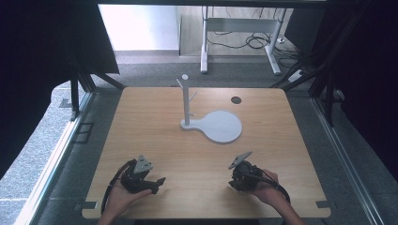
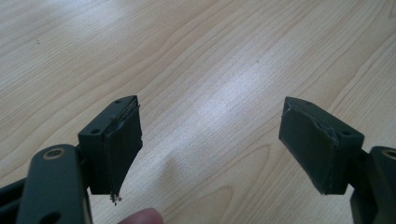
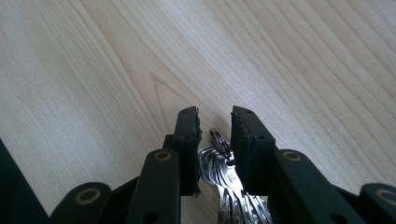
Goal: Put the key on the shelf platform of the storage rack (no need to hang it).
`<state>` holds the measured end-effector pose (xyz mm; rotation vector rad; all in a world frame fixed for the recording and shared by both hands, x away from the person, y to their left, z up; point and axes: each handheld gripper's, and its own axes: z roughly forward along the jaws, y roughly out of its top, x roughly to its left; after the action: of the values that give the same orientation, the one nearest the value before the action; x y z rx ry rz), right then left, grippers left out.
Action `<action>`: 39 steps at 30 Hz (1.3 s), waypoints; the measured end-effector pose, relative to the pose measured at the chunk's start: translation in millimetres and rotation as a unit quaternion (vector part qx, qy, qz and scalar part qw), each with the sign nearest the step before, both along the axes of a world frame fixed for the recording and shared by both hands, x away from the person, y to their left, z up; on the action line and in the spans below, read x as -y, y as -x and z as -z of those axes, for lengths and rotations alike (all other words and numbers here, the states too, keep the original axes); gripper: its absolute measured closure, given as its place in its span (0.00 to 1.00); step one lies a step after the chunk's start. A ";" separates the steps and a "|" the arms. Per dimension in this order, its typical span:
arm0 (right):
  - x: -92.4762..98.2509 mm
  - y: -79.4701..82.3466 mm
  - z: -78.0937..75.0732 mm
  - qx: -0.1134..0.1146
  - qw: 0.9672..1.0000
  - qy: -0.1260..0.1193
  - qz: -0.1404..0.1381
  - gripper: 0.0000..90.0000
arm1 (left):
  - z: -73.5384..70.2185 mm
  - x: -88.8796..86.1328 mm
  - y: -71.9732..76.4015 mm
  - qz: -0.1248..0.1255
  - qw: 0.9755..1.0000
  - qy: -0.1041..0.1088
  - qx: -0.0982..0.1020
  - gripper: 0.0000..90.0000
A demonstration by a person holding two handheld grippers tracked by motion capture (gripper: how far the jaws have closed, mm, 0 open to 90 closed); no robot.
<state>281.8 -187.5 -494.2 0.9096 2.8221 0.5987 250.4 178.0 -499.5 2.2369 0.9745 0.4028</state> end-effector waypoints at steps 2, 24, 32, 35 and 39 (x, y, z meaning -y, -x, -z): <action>-0.8 -0.4 1.8 0.002 1.000 0.007 -0.008 0.82 | -0.1 -0.1 0.0 0.000 1.000 0.001 0.000 0.24; 1.0 -0.8 0.9 0.001 0.998 0.054 -0.020 0.99 | 0.3 -1.7 -0.8 -0.002 1.000 0.000 0.000 0.24; 9.1 -5.7 -24.8 0.006 0.999 0.048 -0.006 1.00 | -0.3 -1.6 -0.5 -0.003 1.000 0.001 0.001 0.24; 11.1 -7.7 -36.2 0.014 0.999 0.047 -0.005 1.00 | -0.2 -1.6 -0.6 -0.003 1.000 0.000 0.001 0.24; 13.9 -13.4 -51.7 0.028 0.999 0.038 0.001 1.00 | 0.2 -1.1 -0.8 -0.001 1.000 -0.001 -0.001 0.24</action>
<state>295.2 -201.4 -442.4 0.8691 2.7727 0.5060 251.3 179.1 -499.7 2.2385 0.9777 0.4028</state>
